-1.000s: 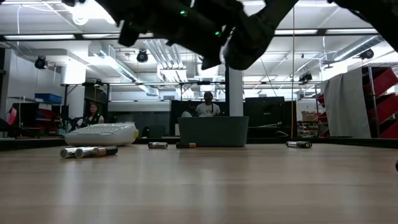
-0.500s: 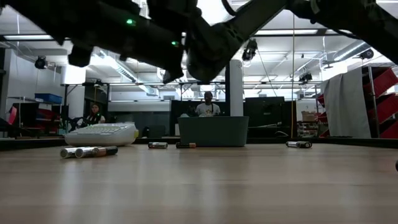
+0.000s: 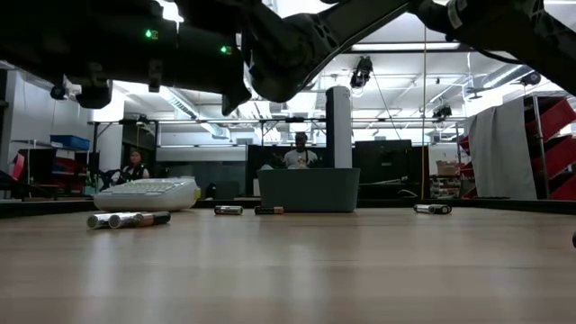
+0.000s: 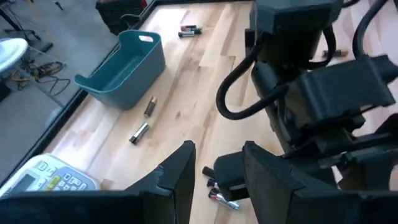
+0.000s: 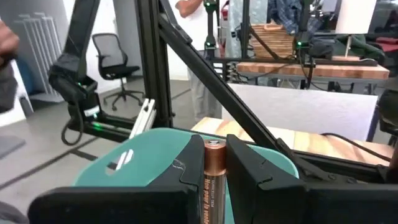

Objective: Sort batteries
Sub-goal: Put the brown battery into the green bin

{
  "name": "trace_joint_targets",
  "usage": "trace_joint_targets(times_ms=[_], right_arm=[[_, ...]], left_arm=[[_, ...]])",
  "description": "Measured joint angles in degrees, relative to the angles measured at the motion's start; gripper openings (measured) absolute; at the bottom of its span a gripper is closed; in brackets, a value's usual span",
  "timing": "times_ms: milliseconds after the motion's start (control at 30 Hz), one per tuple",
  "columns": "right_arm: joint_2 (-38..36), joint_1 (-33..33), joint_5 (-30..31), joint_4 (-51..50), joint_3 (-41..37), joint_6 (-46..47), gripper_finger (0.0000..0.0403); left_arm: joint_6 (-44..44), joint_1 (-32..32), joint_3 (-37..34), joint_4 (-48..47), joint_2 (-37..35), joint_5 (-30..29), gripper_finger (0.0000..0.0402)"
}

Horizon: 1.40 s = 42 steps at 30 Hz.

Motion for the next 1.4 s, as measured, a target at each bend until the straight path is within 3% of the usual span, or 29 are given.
trace_joint_targets(times_ms=[267,600,833,1100,1400], right_arm=[[0.0,0.78,0.21,0.04,-0.09,-9.18,0.0034],[0.0,0.69,3.78,-3.5,-0.13,-7.26,0.0034],[0.0,0.98,5.07,-3.46,-0.13,-4.1,0.0059],[0.0,1.16,6.32,-3.37,-0.13,-2.19,0.0046],[0.0,1.16,7.27,-3.32,-0.13,-2.04,0.007]], left_arm=[[-2.38,-0.04,-0.16,0.07,0.22,2.96,0.0115],[-2.12,-0.04,-0.16,0.02,0.22,1.5,0.0115],[-1.79,-0.04,0.06,0.0,0.22,-1.61,0.0115],[-1.76,-0.04,0.07,0.01,0.22,-1.77,0.0115],[-1.54,-0.04,0.08,0.02,0.17,-1.77,0.0115]])
